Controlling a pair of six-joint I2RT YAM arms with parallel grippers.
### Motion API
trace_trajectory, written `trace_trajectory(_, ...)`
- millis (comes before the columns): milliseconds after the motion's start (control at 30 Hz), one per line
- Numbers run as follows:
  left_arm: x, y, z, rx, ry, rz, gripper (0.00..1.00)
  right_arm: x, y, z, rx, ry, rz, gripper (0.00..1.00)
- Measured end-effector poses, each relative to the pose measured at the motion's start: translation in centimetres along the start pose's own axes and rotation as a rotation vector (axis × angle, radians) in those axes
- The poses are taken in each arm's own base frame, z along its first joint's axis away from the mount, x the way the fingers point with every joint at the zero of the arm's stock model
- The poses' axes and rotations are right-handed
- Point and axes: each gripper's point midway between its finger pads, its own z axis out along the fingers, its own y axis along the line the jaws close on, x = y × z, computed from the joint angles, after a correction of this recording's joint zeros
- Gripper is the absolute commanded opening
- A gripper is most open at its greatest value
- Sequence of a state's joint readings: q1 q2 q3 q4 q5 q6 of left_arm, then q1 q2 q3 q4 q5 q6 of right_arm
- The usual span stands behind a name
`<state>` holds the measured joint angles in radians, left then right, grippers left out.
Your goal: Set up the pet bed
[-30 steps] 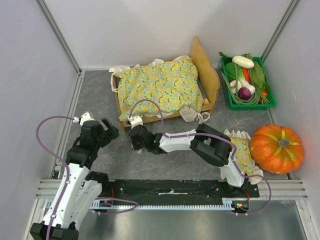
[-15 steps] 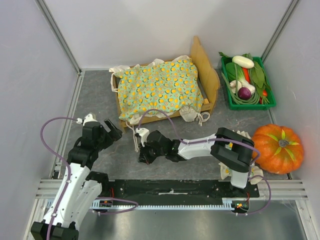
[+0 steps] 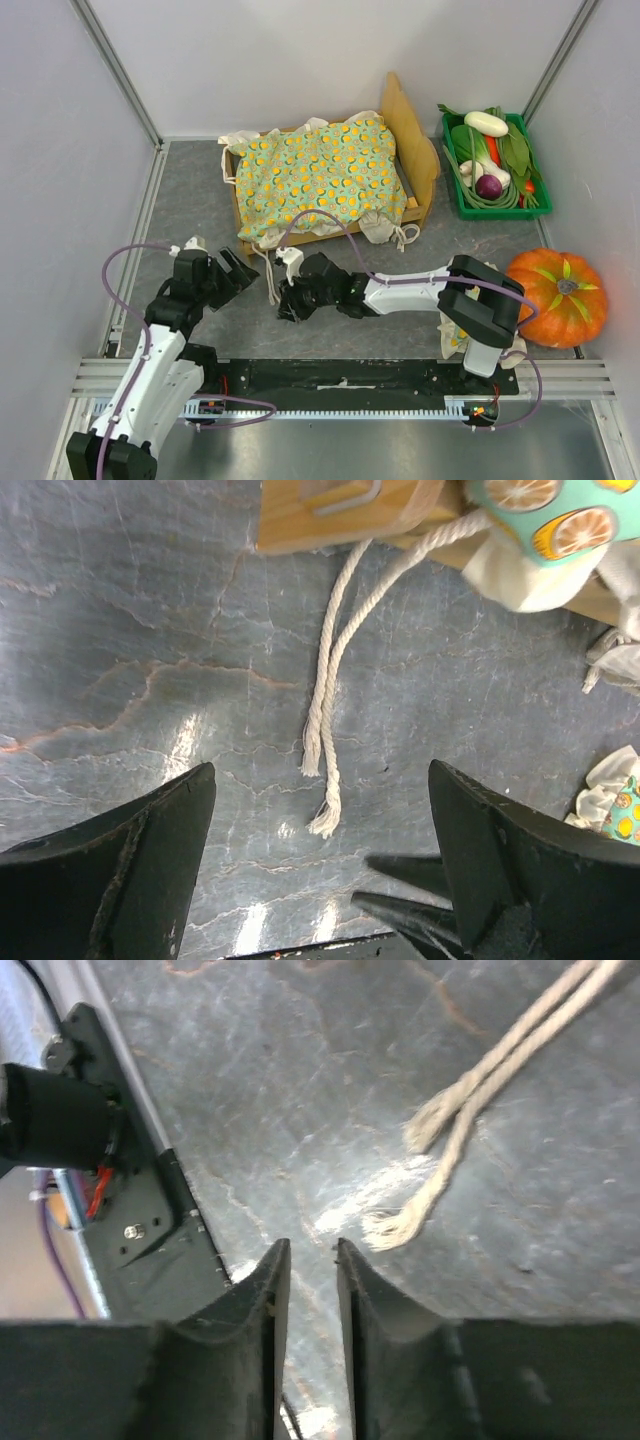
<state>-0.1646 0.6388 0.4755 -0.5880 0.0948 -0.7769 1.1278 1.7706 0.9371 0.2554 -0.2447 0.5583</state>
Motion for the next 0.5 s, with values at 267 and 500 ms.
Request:
trace_trajectory(267,0.2,0.0,0.1,0.006,-0.003,-0.040,0.94,-3.7,-2.1,3.2,0.126,-0.069,0.002,0.47)
trace_trajectory(500,-2.9,-0.8,-0.9,-0.028,-0.102,-0.026,0.94,-3.5,-5.2,5.6,0.288,-0.032,0.044,0.45)
